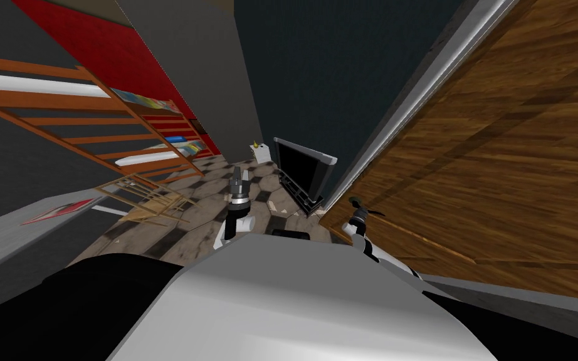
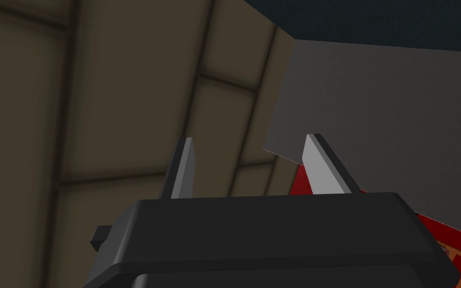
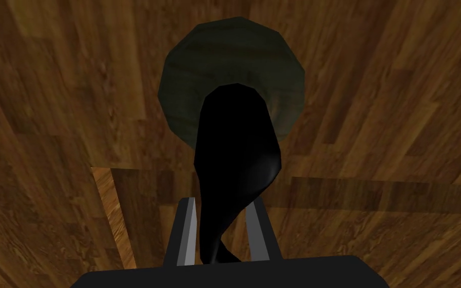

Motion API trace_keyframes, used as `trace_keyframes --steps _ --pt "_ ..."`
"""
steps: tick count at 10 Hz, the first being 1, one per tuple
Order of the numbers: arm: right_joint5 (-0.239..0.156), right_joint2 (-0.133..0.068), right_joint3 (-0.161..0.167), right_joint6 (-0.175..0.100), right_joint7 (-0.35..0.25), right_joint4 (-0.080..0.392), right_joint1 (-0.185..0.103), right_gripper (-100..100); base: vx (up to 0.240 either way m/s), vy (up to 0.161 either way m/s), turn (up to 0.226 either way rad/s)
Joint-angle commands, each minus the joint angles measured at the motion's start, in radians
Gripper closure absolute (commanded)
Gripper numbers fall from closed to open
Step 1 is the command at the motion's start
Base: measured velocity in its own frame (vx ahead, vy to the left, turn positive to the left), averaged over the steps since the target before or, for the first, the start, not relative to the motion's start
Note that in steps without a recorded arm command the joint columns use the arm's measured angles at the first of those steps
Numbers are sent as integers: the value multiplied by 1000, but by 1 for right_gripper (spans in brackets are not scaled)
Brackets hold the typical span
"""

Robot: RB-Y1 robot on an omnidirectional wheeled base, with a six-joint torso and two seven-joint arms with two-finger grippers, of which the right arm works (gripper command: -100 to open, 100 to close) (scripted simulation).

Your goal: Pull the door open

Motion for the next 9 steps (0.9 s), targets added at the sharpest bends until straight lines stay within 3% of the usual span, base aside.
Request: trace_keyframes --steps 1,5,7,8,9 --pt "11 -8 24 -11 -25 17 0 100 72 -72 55" --pt "19 -14 44 -9 -48 15 7 100 103 -117 57" --pt "19 -14 44 -9 -48 15 7 100 19 -14 0" --pt "25 -19 59 -8 -65 14 12 100 48 -77 50" --pt "21 -21 51 -15 -57 34 6 100 28 -50 24"
